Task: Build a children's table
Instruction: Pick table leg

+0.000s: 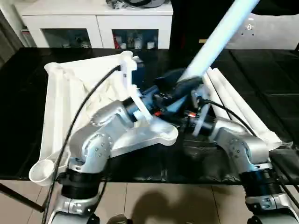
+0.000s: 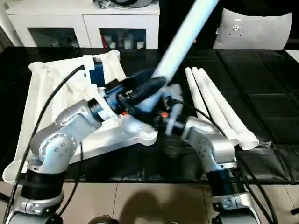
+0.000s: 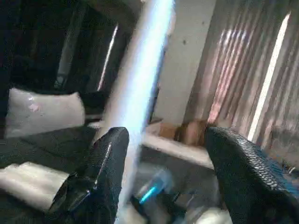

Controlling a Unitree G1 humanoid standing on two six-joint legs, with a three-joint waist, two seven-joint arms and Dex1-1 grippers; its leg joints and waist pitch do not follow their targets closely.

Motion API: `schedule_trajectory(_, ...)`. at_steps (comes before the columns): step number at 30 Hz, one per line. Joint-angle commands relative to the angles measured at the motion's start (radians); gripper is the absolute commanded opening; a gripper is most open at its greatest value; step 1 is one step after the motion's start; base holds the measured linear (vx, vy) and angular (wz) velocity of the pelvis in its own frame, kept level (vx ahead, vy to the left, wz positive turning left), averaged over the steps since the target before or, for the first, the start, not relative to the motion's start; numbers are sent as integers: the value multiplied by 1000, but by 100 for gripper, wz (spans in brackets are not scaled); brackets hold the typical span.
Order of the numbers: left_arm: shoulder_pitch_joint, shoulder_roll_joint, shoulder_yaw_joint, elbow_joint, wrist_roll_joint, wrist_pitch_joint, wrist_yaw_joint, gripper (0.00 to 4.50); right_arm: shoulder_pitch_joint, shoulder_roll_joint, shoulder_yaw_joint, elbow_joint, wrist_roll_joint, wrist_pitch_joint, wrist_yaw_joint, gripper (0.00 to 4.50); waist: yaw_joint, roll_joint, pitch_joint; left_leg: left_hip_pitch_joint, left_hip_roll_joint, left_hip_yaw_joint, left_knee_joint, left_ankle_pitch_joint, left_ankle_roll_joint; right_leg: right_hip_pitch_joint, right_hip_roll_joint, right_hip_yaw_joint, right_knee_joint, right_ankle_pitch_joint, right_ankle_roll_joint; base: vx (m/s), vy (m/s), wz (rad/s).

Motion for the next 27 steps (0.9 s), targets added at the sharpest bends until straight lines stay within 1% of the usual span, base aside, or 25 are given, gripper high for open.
schedule_trajectory(1,15,62,14,22,77,-15,-21,301,9,-13,-10,4,-37,-31,-38,191,1,-13,-70,10,44,-6,-67,-37,39,52,-71,41,-73,1,-220,0,0,0)
schedule_trajectory(2,23,107,-3,38,120,-22,-33,301,12,-23,5,12,-69,-46,-56,191,2,-12,-70,11,46,-7,-68,-45,29,51,-71,41,-76,-10,-209,0,0,0)
schedule_trajectory(3,30,135,-16,48,145,-25,-43,301,12,-30,16,17,-89,-45,-70,191,0,-10,-69,13,45,-7,-71,-48,18,49,-68,40,-75,-18,-204,0,0,0)
schedule_trajectory(4,41,173,-39,58,174,-31,-58,301,11,-36,30,22,-117,-42,-88,191,-1,-8,-70,13,45,-7,-70,-49,13,49,-69,41,-75,-18,-202,0,0,0)
schedule_trajectory(5,54,212,-67,68,206,-40,-77,301,12,-42,41,21,-132,-34,-93,191,0,-6,-71,16,44,-7,-71,-51,6,48,-67,40,-74,-15,-199,0,0,0)
schedule_trajectory(6,82,284,-116,79,249,-45,-118,301,14,-38,45,13,-140,-36,-106,191,0,-4,-71,16,46,-8,-73,-54,2,48,-70,41,-72,-6,-205,0,0,0)
schedule_trajectory(7,86,293,-122,79,253,-45,-124,301,14,-37,45,12,-141,-39,-109,191,2,-2,-72,16,48,-9,-73,-53,1,47,-70,41,-70,-1,-203,0,0,0)
schedule_trajectory(8,104,331,-150,81,271,-42,-149,301,14,-30,41,8,-144,-54,-122,191,0,-1,-72,17,48,-8,-74,-59,1,44,-69,41,-68,14,-207,0,0,0)
schedule_trajectory(9,105,333,-151,81,272,-42,-151,301,14,-29,41,8,-145,-55,-123,191,-1,-1,-72,16,48,-8,-74,-54,0,46,-70,41,-66,24,-210,0,0,0)
schedule_trajectory(10,120,362,-176,89,294,-42,-162,301,12,-17,30,9,-140,-81,-128,191,-1,0,-72,16,48,-7,-74,-55,-4,45,-70,41,-66,34,-221,0,0,0)
schedule_trajectory(11,135,384,-198,102,317,-51,-172,301,10,-12,27,7,-137,-87,-129,191,3,1,-73,19,49,-7,-74,-62,-4,44,-72,41,-68,33,-223,0,0,0)
schedule_trajectory(12,146,398,-213,116,341,-66,-180,274,8,-9,27,6,-139,-100,-129,191,2,0,-70,18,49,-7,-77,-82,-5,43,-72,42,-67,23,-227,0,0,0)
schedule_trajectory(13,164,411,-233,146,381,-106,-194,267,7,3,23,14,-148,-171,-121,191,4,0,-68,18,50,-7,-78,-100,-6,42,-74,42,-72,-1,-223,0,0,0)
schedule_trajectory(15,177,415,-245,170,392,-111,-205,267,8,3,27,15,-151,-173,-119,191,2,0,-68,18,50,-6,-79,-111,-12,43,-75,43,-71,-15,-219,0,0,0)
schedule_trajectory(16,177,415,-245,170,392,-111,-205,250,8,3,27,15,-151,-173,-119,191,2,2,-68,19,51,-8,-81,-114,-18,44,-74,43,-70,-18,-218,0,0,0)
schedule_trajectory(17,181,417,-250,181,402,-123,-209,233,9,3,28,14,-148,-174,-112,191,1,0,-69,19,51,-8,-82,-115,-19,44,-74,43,-70,-10,-221,0,0,0)
schedule_trajectory(18,180,419,-255,195,404,-110,-207,233,10,4,26,11,-143,-178,-108,191,1,-3,-69,19,51,-7,-82,-114,-18,44,-74,43,-70,-6,-223,0,0,0)
schedule_trajectory(19,178,421,-262,215,415,-111,-203,221,14,7,20,5,-136,-187,-98,191,3,-1,-68,19,51,-7,-82,-120,-16,43,-75,43,-70,-10,-226,0,0,0)
schedule_trajectory(21,174,421,-269,242,426,-101,-192,214,18,11,11,-4,-122,-188,-88,191,2,-2,-68,17,49,-7,-82,-119,-11,44,-75,44,-70,-12,-227,0,0,0)
schedule_trajectory(22,171,418,-272,264,441,-126,-183,214,22,14,7,-9,-112,-188,-78,191,2,-3,-68,16,49,-7,-82,-118,-9,45,-76,44,-71,-12,-227,0,0,0)
schedule_trajectory(24,167,407,-270,295,458,-166,-188,186,28,10,14,-12,-104,-191,-57,191,3,-1,-70,16,51,-9,-80,-109,-3,45,-77,44,-70,2,-228,0,0,0)
schedule_trajectory(25,165,402,-268,308,468,-189,-192,186,32,5,23,-10,-105,-194,-48,191,2,-2,-69,16,51,-9,-81,-106,-1,45,-76,43,-70,8,-230,0,0,0)
schedule_trajectory(27,164,399,-267,315,469,-200,-202,174,35,0,33,-10,-107,-189,-40,191,3,-2,-70,15,51,-8,-80,-102,1,46,-78,43,-69,18,-234,0,0,0)
